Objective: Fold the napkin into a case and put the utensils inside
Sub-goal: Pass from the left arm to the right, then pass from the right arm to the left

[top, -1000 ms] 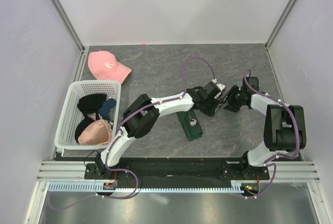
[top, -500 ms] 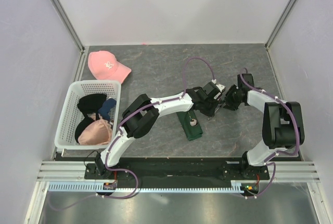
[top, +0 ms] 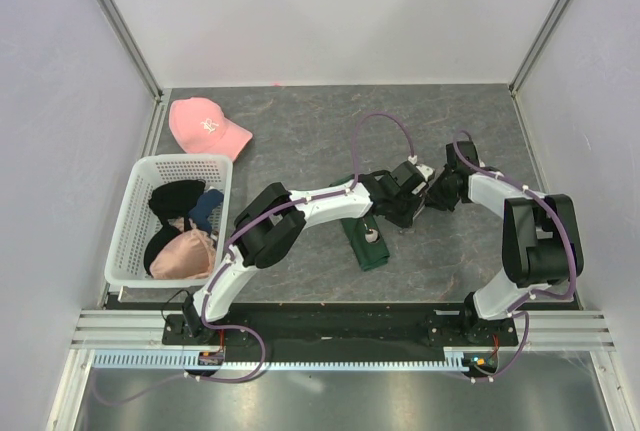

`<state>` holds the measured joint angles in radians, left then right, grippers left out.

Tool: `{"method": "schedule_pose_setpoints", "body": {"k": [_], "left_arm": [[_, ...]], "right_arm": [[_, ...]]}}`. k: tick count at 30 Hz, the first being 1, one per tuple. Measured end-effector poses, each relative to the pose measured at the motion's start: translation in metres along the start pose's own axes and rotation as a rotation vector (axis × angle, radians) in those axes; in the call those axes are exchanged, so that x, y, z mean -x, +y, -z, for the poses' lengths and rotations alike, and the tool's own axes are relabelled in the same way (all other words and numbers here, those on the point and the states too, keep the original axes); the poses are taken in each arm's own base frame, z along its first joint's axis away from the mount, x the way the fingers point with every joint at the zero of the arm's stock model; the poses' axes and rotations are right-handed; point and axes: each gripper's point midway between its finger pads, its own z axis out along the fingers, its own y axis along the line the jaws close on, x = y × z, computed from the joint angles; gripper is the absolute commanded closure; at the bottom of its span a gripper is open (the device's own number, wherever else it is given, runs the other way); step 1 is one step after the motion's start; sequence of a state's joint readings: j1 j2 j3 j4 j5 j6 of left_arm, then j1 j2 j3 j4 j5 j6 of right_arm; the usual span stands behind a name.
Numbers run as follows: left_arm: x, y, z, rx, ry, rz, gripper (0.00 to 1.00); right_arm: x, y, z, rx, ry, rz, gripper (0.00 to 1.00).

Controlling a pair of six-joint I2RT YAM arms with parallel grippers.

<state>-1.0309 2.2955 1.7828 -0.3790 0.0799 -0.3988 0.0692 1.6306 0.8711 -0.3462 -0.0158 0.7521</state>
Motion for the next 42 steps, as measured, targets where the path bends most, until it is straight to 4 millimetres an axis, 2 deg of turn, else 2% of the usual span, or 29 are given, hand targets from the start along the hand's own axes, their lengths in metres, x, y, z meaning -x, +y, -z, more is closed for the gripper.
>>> {"method": "schedule_pose_setpoints", "body": {"k": [4,8,9,11,12,13,14,15,19,25,28,31,37,42], "left_arm": [[0.000,-0.001,0.000,0.001,-0.001,-0.002,0.98],[0.001,-0.001,0.001,0.011,-0.006,-0.004,0.98],[0.001,-0.001,0.001,0.011,-0.006,-0.005,0.92],[0.001,-0.001,0.001,0.012,-0.006,-0.005,0.75],[0.001,-0.001,0.001,0.011,-0.005,-0.004,0.62],[0.001,-0.002,0.001,0.003,-0.003,-0.003,0.59],[0.000,-0.004,0.002,-0.014,0.004,0.003,0.47],[0.000,-0.005,0.004,-0.032,0.013,0.012,0.40],[0.004,-0.009,0.010,-0.109,0.036,0.043,0.40],[0.028,0.003,0.022,-0.181,0.024,0.089,0.39],[0.033,0.010,0.026,-0.205,0.027,0.109,0.39],[0.031,0.006,0.028,-0.241,0.044,0.123,0.38],[0.018,-0.013,0.039,-0.334,0.075,0.159,0.38],[0.004,-0.029,0.066,-0.422,0.083,0.213,0.39]], "right_arm": [[0.000,-0.002,-0.002,-0.007,-0.010,-0.012,1.00],[-0.001,-0.002,-0.002,-0.002,-0.029,-0.006,1.00],[-0.001,-0.002,-0.002,0.003,-0.034,-0.005,1.00],[0.000,-0.001,-0.001,0.016,-0.044,0.001,1.00],[0.000,-0.001,0.000,0.026,-0.050,0.009,1.00],[-0.001,0.000,0.000,0.039,-0.055,0.014,1.00],[-0.002,0.002,-0.001,0.062,-0.057,0.017,1.00],[-0.002,0.004,-0.001,0.083,-0.062,0.030,1.00],[-0.005,0.008,-0.001,0.178,-0.069,0.076,1.00],[-0.020,0.003,0.008,0.279,-0.043,0.130,1.00],[-0.028,-0.004,0.015,0.307,-0.018,0.132,1.00],[-0.031,-0.007,0.030,0.340,-0.017,0.124,1.00],[-0.023,0.015,0.068,0.468,-0.071,0.139,1.00],[-0.025,0.027,0.095,0.547,-0.079,0.123,1.00]]}}
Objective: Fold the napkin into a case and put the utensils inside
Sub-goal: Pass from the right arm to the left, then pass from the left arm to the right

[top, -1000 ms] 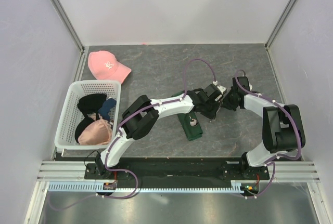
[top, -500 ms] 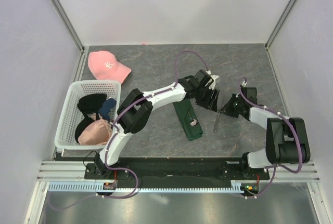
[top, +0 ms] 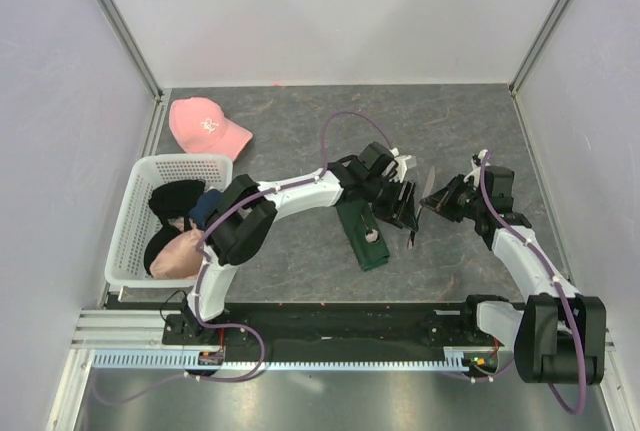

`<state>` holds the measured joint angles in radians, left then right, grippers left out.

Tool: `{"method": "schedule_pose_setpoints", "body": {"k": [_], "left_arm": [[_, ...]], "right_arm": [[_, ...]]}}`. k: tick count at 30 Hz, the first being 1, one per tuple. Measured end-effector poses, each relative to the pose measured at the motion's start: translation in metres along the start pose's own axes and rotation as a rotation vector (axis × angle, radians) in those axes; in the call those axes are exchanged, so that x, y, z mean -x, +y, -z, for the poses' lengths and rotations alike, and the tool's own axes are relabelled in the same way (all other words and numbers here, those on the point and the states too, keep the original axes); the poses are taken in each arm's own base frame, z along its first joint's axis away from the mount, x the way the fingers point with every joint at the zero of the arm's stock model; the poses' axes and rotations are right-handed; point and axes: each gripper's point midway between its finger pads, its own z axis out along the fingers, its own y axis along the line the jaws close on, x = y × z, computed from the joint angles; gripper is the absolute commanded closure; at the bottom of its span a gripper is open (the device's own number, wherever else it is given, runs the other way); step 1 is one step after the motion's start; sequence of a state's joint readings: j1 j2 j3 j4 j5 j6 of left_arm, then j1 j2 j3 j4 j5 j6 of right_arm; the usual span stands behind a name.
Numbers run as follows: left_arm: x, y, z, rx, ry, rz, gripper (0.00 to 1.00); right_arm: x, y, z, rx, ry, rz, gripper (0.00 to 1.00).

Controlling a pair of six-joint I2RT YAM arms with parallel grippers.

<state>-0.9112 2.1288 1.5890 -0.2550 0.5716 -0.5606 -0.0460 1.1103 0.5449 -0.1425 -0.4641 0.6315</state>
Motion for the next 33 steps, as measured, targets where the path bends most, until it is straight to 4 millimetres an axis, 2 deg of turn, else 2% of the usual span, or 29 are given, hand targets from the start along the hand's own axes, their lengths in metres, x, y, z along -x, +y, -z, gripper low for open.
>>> {"method": "schedule_pose_setpoints", "body": {"k": [3,6,7,10,13,16,17,19,20,21,23,27,28,29,33], "left_arm": [[-0.004,-0.016,0.011,-0.062,-0.017,0.020,0.40],[-0.006,-0.032,0.017,-0.125,-0.033,0.040,0.64],[-0.006,-0.037,0.016,-0.147,-0.035,0.043,0.82],[-0.012,-0.040,0.012,-0.161,-0.034,0.080,0.98],[-0.021,-0.032,0.018,-0.161,-0.031,0.110,0.98],[-0.032,-0.034,0.036,-0.149,-0.029,0.109,0.98],[-0.032,-0.037,0.044,-0.145,-0.039,0.094,0.98],[-0.033,-0.041,0.064,-0.125,-0.044,0.073,0.98],[-0.033,-0.042,0.073,-0.112,-0.046,0.062,0.98],[-0.034,-0.043,0.088,-0.090,-0.052,0.040,0.98],[-0.036,-0.045,0.109,-0.059,-0.060,0.010,0.98],[-0.050,-0.047,0.154,0.000,-0.068,-0.065,0.98],[-0.054,-0.048,0.162,0.007,-0.066,-0.078,0.98],[-0.060,-0.049,0.170,0.012,-0.062,-0.094,0.98],[-0.085,-0.047,0.195,0.022,-0.036,-0.117,0.98]], "right_arm": [[0.003,0.014,0.009,0.044,-0.022,-0.005,1.00],[0.005,0.025,0.017,0.083,-0.038,-0.011,1.00],[0.006,0.028,0.019,0.093,-0.040,-0.014,1.00],[0.004,0.034,0.025,0.115,-0.040,-0.012,1.00],[-0.004,0.032,0.029,0.113,-0.009,0.008,0.94],[-0.015,0.042,0.037,0.128,0.067,0.063,0.73],[-0.015,0.047,0.041,0.136,0.078,0.092,0.56],[-0.006,0.057,0.048,0.140,0.071,0.161,0.44],[-0.002,0.064,0.051,0.146,0.067,0.188,0.35],[0.005,0.072,0.054,0.146,0.054,0.238,0.31],[0.006,0.089,0.060,0.161,0.061,0.309,0.21],[0.002,0.129,0.075,0.223,0.093,0.460,0.14],[0.001,0.137,0.077,0.246,0.105,0.477,0.08],[0.000,0.144,0.078,0.270,0.119,0.487,0.07],[-0.019,0.157,0.068,0.355,0.236,0.458,0.05]]}}
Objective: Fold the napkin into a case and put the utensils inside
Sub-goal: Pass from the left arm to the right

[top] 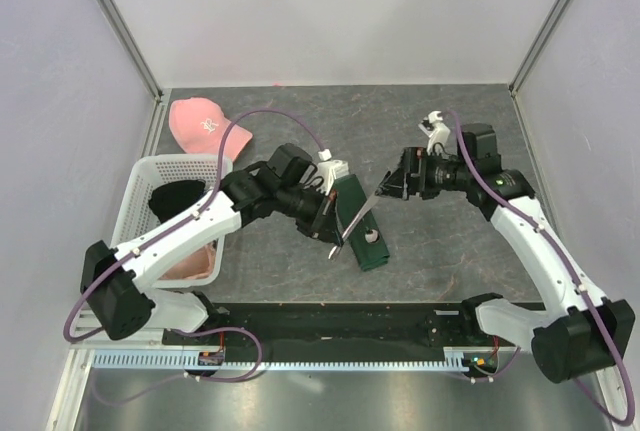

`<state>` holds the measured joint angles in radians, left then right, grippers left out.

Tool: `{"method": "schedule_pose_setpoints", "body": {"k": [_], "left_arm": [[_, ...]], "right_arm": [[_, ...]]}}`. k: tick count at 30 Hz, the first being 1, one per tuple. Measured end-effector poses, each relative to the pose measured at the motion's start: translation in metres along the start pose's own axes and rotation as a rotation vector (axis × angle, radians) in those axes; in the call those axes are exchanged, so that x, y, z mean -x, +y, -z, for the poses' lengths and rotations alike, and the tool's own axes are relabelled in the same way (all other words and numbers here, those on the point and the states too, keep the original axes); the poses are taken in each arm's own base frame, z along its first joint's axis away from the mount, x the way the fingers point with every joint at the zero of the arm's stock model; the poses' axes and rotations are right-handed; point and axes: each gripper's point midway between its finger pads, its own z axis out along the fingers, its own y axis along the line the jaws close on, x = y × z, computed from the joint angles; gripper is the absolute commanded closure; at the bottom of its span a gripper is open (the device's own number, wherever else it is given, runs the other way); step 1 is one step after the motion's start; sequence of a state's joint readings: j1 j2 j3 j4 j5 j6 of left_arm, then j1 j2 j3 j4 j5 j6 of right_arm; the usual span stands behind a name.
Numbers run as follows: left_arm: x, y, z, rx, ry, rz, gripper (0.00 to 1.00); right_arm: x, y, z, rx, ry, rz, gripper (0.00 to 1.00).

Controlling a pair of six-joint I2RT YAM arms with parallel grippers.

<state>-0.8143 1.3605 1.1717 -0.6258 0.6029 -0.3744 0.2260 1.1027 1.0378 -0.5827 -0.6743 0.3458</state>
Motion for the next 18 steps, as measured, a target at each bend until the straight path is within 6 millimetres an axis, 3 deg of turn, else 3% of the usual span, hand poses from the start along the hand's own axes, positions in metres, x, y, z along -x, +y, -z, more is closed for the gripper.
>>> {"method": "schedule_pose_setpoints", "body": {"k": [3,6,9,10,13,16,17,18], "left_arm": [[-0.012,0.002,0.011,-0.009,0.019,0.006,0.98],[-0.021,0.003,0.016,-0.019,0.037,0.012,0.98],[-0.028,0.002,0.019,-0.040,0.054,0.017,0.98],[-0.029,0.002,0.021,-0.047,0.057,0.018,0.98],[-0.033,0.002,0.026,-0.061,0.059,0.015,0.98],[-0.037,0.008,0.027,-0.058,0.063,0.021,0.97],[-0.037,0.010,0.028,-0.059,0.061,0.026,0.82],[-0.036,0.011,0.031,-0.056,0.050,0.029,0.75]], "right_arm": [[-0.013,0.018,-0.015,0.085,0.070,-0.009,0.06],[-0.024,0.042,-0.028,0.173,0.123,0.010,0.13],[-0.034,0.061,-0.038,0.252,0.142,0.025,0.45],[-0.036,0.065,-0.041,0.274,0.142,0.021,0.69],[-0.039,0.074,-0.048,0.340,0.147,-0.021,1.00],[-0.036,0.091,-0.048,0.427,0.142,-0.037,1.00],[-0.035,0.095,-0.048,0.443,0.133,-0.036,1.00],[-0.033,0.096,-0.050,0.452,0.120,-0.041,1.00]]}}
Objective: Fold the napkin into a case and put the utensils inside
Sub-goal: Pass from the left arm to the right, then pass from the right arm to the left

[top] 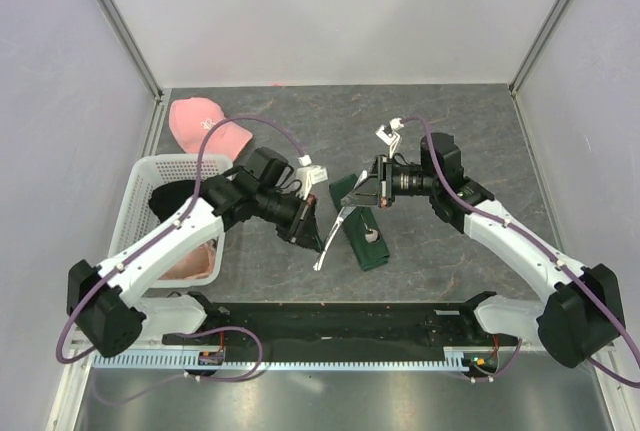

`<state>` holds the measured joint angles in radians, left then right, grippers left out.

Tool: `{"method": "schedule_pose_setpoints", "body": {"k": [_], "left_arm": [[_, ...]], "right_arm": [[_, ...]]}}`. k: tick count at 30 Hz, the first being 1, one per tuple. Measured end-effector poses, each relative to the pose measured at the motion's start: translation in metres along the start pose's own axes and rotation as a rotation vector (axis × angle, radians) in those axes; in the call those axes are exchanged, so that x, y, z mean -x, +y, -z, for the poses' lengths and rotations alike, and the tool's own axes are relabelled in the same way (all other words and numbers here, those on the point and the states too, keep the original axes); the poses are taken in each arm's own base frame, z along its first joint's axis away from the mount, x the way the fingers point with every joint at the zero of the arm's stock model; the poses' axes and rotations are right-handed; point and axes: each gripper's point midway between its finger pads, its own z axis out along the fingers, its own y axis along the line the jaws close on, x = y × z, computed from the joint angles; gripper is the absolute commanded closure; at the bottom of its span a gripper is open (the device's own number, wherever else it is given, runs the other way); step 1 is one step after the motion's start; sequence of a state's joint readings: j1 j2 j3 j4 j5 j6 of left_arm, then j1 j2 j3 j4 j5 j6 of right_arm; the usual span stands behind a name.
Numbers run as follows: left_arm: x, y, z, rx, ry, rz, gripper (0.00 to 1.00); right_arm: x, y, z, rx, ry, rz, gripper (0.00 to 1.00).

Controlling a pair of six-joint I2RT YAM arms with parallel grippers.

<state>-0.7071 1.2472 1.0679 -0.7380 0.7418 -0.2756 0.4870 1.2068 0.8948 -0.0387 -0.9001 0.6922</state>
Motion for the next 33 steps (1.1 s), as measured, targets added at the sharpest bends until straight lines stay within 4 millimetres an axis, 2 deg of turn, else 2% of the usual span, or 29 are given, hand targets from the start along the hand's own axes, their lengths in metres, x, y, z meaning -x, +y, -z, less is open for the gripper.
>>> {"method": "schedule_pose_setpoints", "body": {"k": [2,4,5,6,8,9,11,13,15,16,17,21,25,28,31,33], "left_arm": [[0.004,0.003,0.009,0.023,-0.041,-0.002,0.56],[0.013,0.005,0.022,0.073,-0.132,-0.009,0.46],[0.019,0.004,0.030,0.098,-0.197,-0.019,0.32],[0.025,0.001,0.040,0.120,-0.274,-0.023,0.25],[0.033,-0.006,0.059,0.146,-0.426,-0.024,0.04],[0.041,-0.008,0.073,0.159,-0.558,0.002,0.02],[0.046,-0.007,0.091,0.156,-0.748,0.073,0.00],[0.050,0.000,0.099,0.130,-0.887,0.165,0.00],[0.058,0.013,0.094,0.122,-0.935,0.301,0.00],[0.068,0.021,0.086,0.115,-0.934,0.393,0.00],[0.073,0.023,0.083,0.111,-0.935,0.422,0.00],[0.101,0.035,0.064,0.084,-0.922,0.631,0.00],[0.119,0.036,0.071,0.022,-1.006,0.766,0.00],[0.134,0.033,0.074,-0.053,-1.050,0.868,0.00],[0.146,0.037,0.069,-0.104,-1.057,0.952,0.02],[0.150,0.041,0.062,-0.122,-1.048,1.004,0.09]], "right_arm": [[0.004,0.000,-0.002,0.013,-0.033,-0.041,1.00],[0.012,-0.004,-0.005,0.002,-0.090,-0.079,1.00],[0.017,-0.007,-0.006,-0.011,-0.121,-0.101,1.00],[0.021,-0.010,-0.006,-0.026,-0.151,-0.124,1.00],[0.032,-0.015,-0.005,-0.058,-0.224,-0.150,1.00],[0.040,-0.017,-0.003,-0.076,-0.280,-0.156,1.00],[0.055,-0.018,0.004,-0.103,-0.388,-0.146,1.00],[0.068,-0.017,0.011,-0.122,-0.483,-0.110,1.00],[0.081,-0.013,0.017,-0.136,-0.576,-0.053,1.00],[0.085,-0.011,0.017,-0.142,-0.611,-0.018,1.00],[0.089,-0.009,0.017,-0.147,-0.644,0.019,1.00],[0.088,-0.005,0.011,-0.161,-0.709,0.131,1.00],[0.080,0.004,0.009,-0.165,-0.748,0.210,1.00],[0.083,0.014,0.017,-0.164,-0.804,0.261,1.00],[0.085,0.019,0.023,-0.167,-0.848,0.300,1.00],[0.082,0.017,0.025,-0.177,-0.862,0.314,1.00]]}}
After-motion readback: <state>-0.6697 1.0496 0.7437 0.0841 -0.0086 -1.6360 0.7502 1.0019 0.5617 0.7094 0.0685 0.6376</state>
